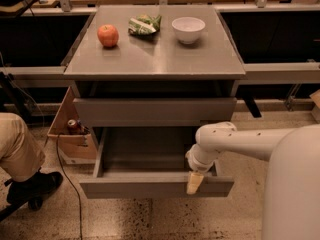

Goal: Open middle drawer

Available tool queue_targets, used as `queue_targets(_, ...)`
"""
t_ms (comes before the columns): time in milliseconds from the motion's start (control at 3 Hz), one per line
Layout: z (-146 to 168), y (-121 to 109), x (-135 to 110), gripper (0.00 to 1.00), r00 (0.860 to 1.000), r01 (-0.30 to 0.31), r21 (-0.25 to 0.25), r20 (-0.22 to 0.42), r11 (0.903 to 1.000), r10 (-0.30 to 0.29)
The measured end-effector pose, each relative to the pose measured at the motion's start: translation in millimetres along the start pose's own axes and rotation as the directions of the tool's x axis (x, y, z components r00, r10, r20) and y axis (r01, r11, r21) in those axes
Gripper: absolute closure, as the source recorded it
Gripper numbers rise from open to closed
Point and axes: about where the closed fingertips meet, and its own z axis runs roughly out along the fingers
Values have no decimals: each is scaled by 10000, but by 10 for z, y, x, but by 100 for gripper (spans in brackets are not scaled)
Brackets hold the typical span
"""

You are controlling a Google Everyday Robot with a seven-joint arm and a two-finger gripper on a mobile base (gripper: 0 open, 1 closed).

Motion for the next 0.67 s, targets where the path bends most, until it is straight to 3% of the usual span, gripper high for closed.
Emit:
queue_targets(333, -182, -138, 72, 100, 9997, -32, 466, -250, 9989, 43)
queue_targets(667, -291, -262, 138, 100, 9991, -78, 817, -398, 9966, 111)
